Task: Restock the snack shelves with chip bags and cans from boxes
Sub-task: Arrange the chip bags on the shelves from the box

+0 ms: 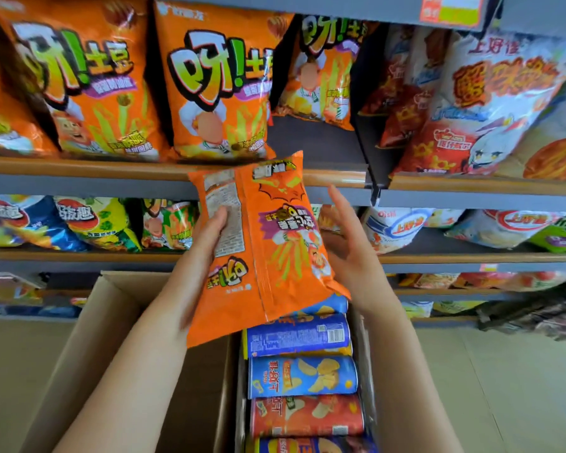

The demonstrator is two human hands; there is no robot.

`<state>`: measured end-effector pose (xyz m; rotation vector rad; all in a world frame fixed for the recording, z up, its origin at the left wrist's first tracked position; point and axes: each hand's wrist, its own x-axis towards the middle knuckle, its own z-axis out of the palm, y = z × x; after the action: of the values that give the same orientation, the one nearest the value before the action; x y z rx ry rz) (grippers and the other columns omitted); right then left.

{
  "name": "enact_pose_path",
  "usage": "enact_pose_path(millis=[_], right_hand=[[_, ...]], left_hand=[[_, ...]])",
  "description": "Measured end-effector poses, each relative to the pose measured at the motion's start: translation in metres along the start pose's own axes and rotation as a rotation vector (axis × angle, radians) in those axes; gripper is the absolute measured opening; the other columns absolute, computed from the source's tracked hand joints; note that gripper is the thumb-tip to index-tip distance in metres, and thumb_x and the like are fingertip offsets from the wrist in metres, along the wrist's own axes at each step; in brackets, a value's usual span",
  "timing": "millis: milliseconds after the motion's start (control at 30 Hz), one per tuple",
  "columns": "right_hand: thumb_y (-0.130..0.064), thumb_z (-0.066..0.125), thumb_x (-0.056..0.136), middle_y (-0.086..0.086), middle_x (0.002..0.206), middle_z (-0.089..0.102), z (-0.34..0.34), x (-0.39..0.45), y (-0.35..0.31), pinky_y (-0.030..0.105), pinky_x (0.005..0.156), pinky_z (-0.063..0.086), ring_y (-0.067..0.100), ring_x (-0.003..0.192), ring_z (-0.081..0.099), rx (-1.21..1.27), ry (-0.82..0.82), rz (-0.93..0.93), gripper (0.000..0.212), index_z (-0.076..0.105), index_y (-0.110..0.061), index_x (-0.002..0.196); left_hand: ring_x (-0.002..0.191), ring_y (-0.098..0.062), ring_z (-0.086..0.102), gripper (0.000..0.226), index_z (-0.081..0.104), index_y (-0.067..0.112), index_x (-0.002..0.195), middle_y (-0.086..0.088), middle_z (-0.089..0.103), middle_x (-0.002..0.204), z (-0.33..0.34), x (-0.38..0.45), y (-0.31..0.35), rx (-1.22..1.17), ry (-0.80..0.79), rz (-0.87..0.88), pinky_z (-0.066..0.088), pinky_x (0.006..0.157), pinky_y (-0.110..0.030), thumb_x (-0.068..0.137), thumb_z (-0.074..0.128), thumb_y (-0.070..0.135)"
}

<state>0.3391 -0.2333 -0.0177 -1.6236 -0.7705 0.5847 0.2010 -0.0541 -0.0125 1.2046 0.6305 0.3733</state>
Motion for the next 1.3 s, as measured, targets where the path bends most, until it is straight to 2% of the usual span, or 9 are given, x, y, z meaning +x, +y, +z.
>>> enact_pose_path(millis=[133,333,467,633,733,833,1033,1167,1300], right_hand=[[-0.028,0.078,0.084,-0.007,0.163,0.01,-0.002,-0.007,0.004,0.004,0.111,0.018,0.002,0.151,0.006,-0.498,0.007,-0.262,0.086,0.026,-0.046,0.15],[-0.048,0.073,0.076,-0.002,0.102,0.076,-0.009,-0.024,-0.027,0.031,0.079,0.058,0.014,0.096,0.072,0.245,0.119,0.026,0.037,0.068,-0.027,0.106],[-0.05,0.054,0.096,-0.013,0.094,0.074,-0.001,-0.024,-0.04,0.018,0.07,0.055,0.001,0.087,0.071,0.219,0.152,0.119,0.039,0.058,-0.022,0.123],[-0.026,0.076,0.085,-0.002,0.11,0.073,-0.025,-0.019,-0.049,0.028,0.08,0.059,0.012,0.103,0.071,0.079,0.096,0.044,0.048,0.054,-0.018,0.127],[-0.016,0.078,0.084,-0.008,0.106,0.072,-0.046,-0.004,-0.066,0.015,0.076,0.053,-0.003,0.094,0.067,-0.024,0.215,-0.084,0.043,0.06,-0.014,0.123],[-0.023,0.083,0.08,0.001,0.118,0.069,-0.064,0.022,-0.082,0.032,0.088,0.056,0.012,0.107,0.067,-0.078,0.303,-0.185,0.049,0.061,-0.021,0.125],[-0.016,0.081,0.082,-0.003,0.116,0.067,-0.077,0.08,-0.072,0.034,0.098,0.052,0.012,0.11,0.063,-0.163,0.375,-0.214,0.047,0.055,-0.018,0.122],[-0.021,0.079,0.085,-0.009,0.119,0.067,-0.086,0.114,-0.049,0.027,0.099,0.051,0.005,0.111,0.063,-0.185,0.253,-0.107,0.056,0.052,-0.017,0.134],[-0.026,0.076,0.088,-0.001,0.126,0.063,-0.081,0.138,-0.038,0.029,0.096,0.053,0.011,0.113,0.062,-0.125,0.304,-0.054,0.061,0.044,-0.014,0.14]], left_hand=[[0.056,0.006,0.066,0.04,0.054,0.014,0.091,-0.005,0.066,0.05,0.0,-0.01,0.015,0.015,-0.081,-0.019,0.044,0.05,-0.009,0.109,0.019,0.011],[0.114,-0.027,0.063,0.083,0.064,0.031,0.116,-0.008,0.068,0.122,0.002,-0.021,0.007,0.187,0.1,-0.048,0.05,0.097,-0.05,0.064,0.049,0.094],[0.104,-0.005,0.069,0.058,0.062,0.037,0.118,0.011,0.074,0.111,0.035,-0.032,0.015,0.228,-0.093,0.099,0.054,0.084,-0.025,0.067,0.081,0.057],[0.107,-0.004,0.067,0.052,0.06,0.04,0.122,0.012,0.072,0.115,0.062,-0.021,0.026,0.338,-0.099,0.252,0.053,0.089,-0.03,0.077,0.084,0.028],[0.114,-0.007,0.062,0.05,0.061,0.043,0.124,0.008,0.065,0.123,0.075,-0.003,0.05,0.517,-0.043,0.483,0.052,0.095,-0.035,0.078,0.079,0.043],[0.118,-0.007,0.056,0.054,0.059,0.037,0.129,0.011,0.063,0.125,0.091,0.017,0.072,0.613,0.042,0.653,0.047,0.098,-0.027,0.08,0.072,0.055],[0.1,0.015,0.05,0.039,0.054,0.035,0.12,0.025,0.057,0.11,0.109,0.059,0.083,0.609,0.048,0.598,0.033,0.081,0.001,0.087,0.072,0.044],[0.122,-0.012,0.056,0.05,0.051,0.041,0.136,0.013,0.058,0.132,0.115,0.098,0.074,0.556,0.022,0.396,0.05,0.102,-0.036,0.092,0.048,0.066],[0.118,-0.016,0.057,0.054,0.047,0.03,0.141,0.011,0.058,0.126,0.124,0.122,0.075,0.497,0.124,0.35,0.048,0.098,-0.035,0.096,0.045,0.06]])
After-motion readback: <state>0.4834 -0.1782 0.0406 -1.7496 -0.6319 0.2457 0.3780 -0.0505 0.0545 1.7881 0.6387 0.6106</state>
